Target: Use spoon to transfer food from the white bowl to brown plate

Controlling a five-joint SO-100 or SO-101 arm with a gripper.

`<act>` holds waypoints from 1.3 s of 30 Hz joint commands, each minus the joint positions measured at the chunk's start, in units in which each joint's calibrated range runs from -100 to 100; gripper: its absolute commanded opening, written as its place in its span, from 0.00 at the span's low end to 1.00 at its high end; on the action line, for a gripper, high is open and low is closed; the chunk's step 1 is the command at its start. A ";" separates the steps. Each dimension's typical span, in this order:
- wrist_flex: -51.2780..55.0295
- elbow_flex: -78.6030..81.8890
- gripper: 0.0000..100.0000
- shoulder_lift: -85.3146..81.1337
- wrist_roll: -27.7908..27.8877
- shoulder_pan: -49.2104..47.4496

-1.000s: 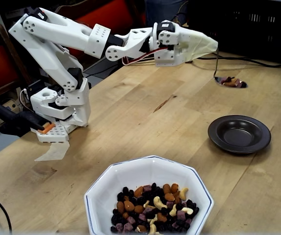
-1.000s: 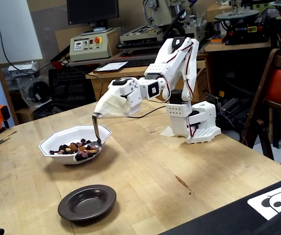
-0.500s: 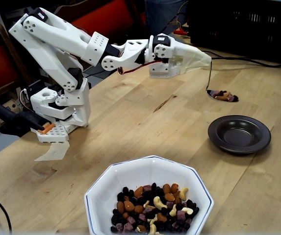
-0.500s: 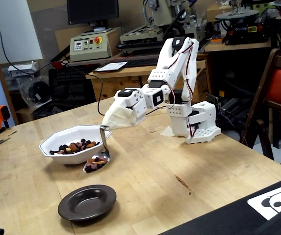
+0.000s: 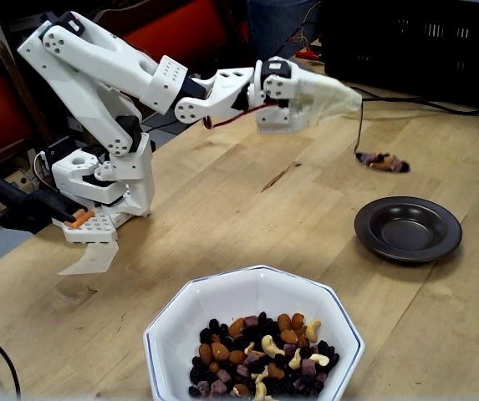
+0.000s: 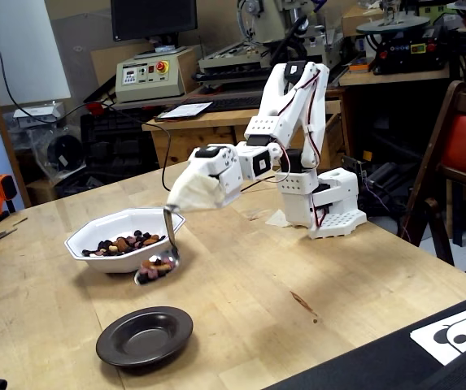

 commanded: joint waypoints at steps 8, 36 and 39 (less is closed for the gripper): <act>-1.65 -10.71 0.03 8.08 -0.10 0.30; -1.65 -15.23 0.03 19.03 3.71 0.38; -1.65 -15.14 0.03 19.03 4.84 0.38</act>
